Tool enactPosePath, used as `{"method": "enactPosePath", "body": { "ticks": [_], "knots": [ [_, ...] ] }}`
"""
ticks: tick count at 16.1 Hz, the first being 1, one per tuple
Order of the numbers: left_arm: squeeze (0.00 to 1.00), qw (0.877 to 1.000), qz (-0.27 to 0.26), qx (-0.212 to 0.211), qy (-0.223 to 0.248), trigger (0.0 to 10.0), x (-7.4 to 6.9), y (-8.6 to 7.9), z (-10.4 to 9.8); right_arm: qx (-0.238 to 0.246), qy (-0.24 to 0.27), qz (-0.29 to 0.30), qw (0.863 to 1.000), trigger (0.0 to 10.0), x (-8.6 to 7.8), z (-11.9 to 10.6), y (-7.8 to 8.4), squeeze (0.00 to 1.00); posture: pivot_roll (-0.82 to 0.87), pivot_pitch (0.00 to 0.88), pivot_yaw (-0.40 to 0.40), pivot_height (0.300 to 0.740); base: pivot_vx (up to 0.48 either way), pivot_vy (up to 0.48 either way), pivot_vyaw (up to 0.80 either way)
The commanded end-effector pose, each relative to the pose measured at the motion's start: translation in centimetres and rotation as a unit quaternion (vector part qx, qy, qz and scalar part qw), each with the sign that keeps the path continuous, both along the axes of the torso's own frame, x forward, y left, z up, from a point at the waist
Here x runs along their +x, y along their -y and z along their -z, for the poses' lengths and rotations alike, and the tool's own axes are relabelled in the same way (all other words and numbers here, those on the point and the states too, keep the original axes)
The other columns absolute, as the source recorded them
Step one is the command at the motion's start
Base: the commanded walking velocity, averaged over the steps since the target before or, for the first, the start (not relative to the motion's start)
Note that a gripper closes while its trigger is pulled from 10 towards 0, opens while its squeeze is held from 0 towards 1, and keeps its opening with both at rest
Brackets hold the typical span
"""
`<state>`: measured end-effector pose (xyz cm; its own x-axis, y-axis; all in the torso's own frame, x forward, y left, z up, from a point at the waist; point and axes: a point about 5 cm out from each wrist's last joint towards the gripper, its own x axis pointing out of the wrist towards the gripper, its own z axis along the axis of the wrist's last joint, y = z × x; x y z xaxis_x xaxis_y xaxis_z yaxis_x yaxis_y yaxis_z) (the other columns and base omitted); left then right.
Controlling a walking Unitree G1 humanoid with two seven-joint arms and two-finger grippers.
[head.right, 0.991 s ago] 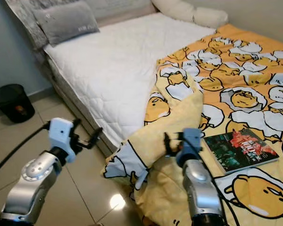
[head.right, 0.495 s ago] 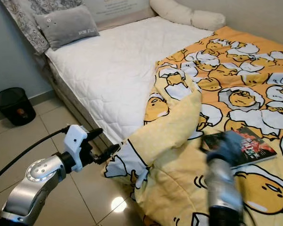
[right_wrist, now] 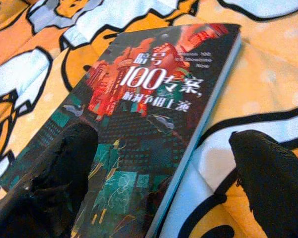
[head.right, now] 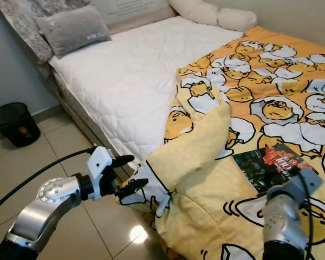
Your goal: Clean up the room
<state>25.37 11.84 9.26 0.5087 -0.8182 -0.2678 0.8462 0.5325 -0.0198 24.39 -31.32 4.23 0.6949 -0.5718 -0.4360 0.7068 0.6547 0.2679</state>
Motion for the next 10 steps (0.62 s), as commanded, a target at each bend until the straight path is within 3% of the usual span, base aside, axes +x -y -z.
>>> {"method": "enactPosePath", "body": {
  "ticks": [1, 3, 4, 5, 6, 7, 8, 10],
  "knots": [
    [0.00, 1.000, 0.006, 0.011, 0.005, 10.0, 0.4, -0.1, -0.1, 0.038, 0.019, -0.014, 0.999, 10.0, 0.4, 0.3, -0.5, 1.00, -0.09, 0.000, 0.075, 0.740, 0.000, 0.000, 0.00],
    [0.00, 1.000, 0.008, 0.011, 0.005, 10.0, 0.5, 0.0, -0.1, 0.076, 0.040, -0.045, 0.995, 10.0, 0.9, 0.5, -1.4, 1.00, -0.10, 0.000, 0.083, 0.740, 0.000, 0.000, 0.00],
    [0.00, 1.000, 0.013, 0.012, 0.004, 10.0, 0.6, 0.1, 0.0, 0.106, 0.047, -0.053, 0.992, 10.0, 1.1, 1.0, -1.8, 0.78, -0.10, 0.000, 0.087, 0.740, 0.000, 0.000, 0.00],
    [0.00, 1.000, 0.016, 0.012, 0.004, 10.0, 0.6, 0.2, 0.0, 0.120, 0.053, -0.050, 0.990, 10.0, 1.2, 1.2, -1.9, 0.78, -0.10, 0.000, 0.090, 0.740, 0.000, 0.000, 0.00],
    [0.00, 1.000, 0.020, 0.013, 0.004, 10.0, 0.6, 0.3, 0.0, 0.151, 0.069, -0.037, 0.985, 10.0, 1.5, 1.4, -1.8, 0.51, -0.11, 0.000, 0.092, 0.740, 0.000, 0.000, 0.00],
    [0.00, 1.000, 0.023, 0.013, 0.004, 10.0, 0.7, 0.3, 0.0, 0.197, 0.104, -0.027, 0.975, 10.0, 2.0, 1.3, -1.8, 0.06, -0.11, 0.000, 0.093, 0.740, 0.000, 0.000, 0.00],
    [0.00, 1.000, 0.023, 0.014, 0.004, 10.0, 0.8, 0.3, 0.0, 0.229, 0.119, -0.027, 0.966, 10.0, 2.2, 1.4, -1.8, 0.00, -0.11, 0.000, 0.093, 0.740, 0.000, 0.000, 0.00],
    [0.00, 0.999, 0.027, 0.017, 0.002, 10.0, 0.7, 0.5, 0.2, 0.288, 0.124, 0.001, 0.950, 10.0, 2.0, 2.4, -1.4, 0.00, -0.10, 0.000, 0.089, 0.740, 0.000, 0.000, 0.00]
  ]
}}
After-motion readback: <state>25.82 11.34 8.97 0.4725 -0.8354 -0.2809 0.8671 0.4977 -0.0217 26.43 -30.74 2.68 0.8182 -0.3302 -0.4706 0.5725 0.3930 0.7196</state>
